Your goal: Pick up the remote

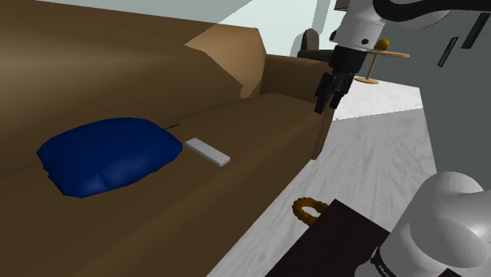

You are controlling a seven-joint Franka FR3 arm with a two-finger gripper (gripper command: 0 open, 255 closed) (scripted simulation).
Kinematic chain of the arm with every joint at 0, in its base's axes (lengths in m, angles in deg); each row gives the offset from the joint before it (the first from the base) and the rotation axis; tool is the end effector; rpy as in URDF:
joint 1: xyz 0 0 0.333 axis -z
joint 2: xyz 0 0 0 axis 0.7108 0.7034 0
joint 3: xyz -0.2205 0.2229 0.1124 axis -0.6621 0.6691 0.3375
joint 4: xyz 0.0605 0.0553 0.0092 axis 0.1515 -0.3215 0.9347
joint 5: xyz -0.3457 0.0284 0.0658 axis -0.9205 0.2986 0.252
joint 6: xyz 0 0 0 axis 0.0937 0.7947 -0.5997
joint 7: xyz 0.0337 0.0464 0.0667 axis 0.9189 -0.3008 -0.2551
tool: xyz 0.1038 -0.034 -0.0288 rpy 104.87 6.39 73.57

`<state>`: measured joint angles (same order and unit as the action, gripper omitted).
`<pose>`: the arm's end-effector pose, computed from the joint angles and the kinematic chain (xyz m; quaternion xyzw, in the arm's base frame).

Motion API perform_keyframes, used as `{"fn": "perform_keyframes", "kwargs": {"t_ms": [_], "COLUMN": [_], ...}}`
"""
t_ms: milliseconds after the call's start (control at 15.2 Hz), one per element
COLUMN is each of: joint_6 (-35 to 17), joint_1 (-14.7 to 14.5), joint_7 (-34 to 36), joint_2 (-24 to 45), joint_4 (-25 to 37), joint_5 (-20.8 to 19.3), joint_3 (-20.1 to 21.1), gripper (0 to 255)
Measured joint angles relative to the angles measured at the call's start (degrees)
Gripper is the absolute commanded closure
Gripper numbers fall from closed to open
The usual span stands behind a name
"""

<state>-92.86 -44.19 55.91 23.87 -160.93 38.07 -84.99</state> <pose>0.2523 -0.0140 0.6117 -0.9989 0.0004 -0.0416 0.0216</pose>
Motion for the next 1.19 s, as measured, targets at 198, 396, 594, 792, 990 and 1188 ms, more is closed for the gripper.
{"fn": "perform_keyframes", "kwargs": {"t_ms": [198, 396, 594, 792, 990, 1188], "joint_6": [-1.87, -6.12, -10.48, -14.01, -17.26, -20.06], "joint_1": [-0.20, -0.69, -1.10, -1.59, -1.75, -2.01], "joint_7": [0.61, 2.15, 3.70, 5.64, 7.09, 8.83], "joint_2": [1.70, 6.78, 12.51, 18.34, 24.68, 30.96], "joint_4": [-0.29, 0.27, 1.43, 3.51, 6.29, 9.54], "joint_5": [0.32, 1.02, 1.51, 1.89, 1.70, 1.26], "joint_3": [0.60, 2.12, 3.57, 5.27, 6.44, 7.64], "gripper": [0, 0, 0, 0, 0, 0]}}
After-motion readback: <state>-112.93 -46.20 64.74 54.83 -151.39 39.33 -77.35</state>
